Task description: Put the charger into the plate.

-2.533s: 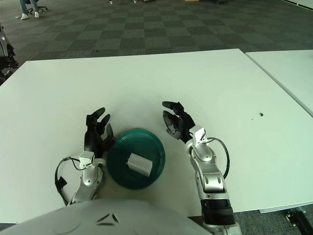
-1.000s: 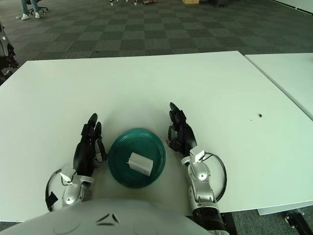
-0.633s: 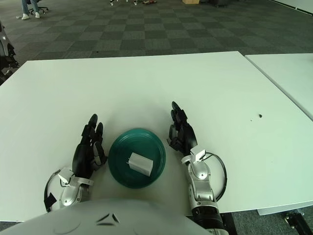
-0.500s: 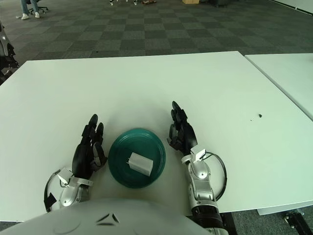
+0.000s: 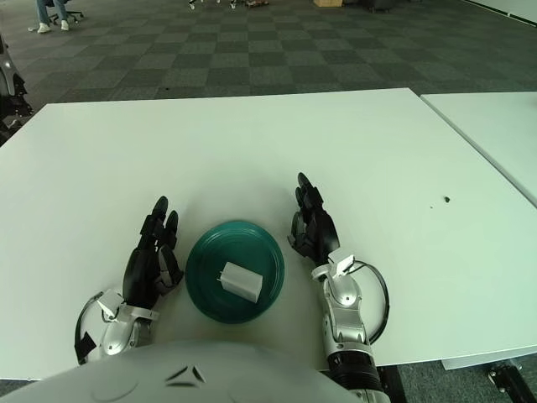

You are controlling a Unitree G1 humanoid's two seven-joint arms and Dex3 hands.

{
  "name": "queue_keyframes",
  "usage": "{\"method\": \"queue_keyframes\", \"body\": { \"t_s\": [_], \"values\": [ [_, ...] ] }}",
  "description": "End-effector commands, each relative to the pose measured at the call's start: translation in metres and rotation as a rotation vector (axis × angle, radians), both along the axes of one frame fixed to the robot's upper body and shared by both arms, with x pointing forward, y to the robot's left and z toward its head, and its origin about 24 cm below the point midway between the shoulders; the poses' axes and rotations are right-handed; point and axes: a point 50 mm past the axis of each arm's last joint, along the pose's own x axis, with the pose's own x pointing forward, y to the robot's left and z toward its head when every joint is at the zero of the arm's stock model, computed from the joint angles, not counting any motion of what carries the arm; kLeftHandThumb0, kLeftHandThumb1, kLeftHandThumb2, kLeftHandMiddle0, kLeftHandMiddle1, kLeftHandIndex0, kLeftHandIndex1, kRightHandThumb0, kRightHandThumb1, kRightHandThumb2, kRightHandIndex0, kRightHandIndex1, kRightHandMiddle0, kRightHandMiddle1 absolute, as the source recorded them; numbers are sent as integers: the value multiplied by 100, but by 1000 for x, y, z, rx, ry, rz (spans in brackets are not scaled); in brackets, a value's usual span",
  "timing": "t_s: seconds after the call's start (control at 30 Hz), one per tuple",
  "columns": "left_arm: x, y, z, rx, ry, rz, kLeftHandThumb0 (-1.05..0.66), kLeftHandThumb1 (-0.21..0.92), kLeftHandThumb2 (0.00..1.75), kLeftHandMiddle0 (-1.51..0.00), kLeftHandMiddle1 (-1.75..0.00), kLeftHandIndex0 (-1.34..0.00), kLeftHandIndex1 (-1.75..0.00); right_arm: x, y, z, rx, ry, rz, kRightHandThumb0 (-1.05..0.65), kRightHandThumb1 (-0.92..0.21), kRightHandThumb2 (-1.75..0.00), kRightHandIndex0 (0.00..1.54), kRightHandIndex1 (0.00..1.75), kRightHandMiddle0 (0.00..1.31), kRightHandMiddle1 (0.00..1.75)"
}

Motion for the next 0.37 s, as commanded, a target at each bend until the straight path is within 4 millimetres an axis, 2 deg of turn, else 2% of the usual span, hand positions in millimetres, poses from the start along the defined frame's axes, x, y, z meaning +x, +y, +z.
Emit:
{"method": "queue_keyframes", "body": {
  "t_s": [0.0,0.33],
  "values": [
    [-22,7,-23,13,151,28,-104,92,111,0,0,0,0,-48,14,-54,101,306,-84,-91,-92,-93,0,0,0,1],
    [-23,8,-26,-21,204,72,-103,92,110,0,0,0,0,-56,18,-48,53,351,-55,-92,-92,-91,0,0,0,0]
  ]
}}
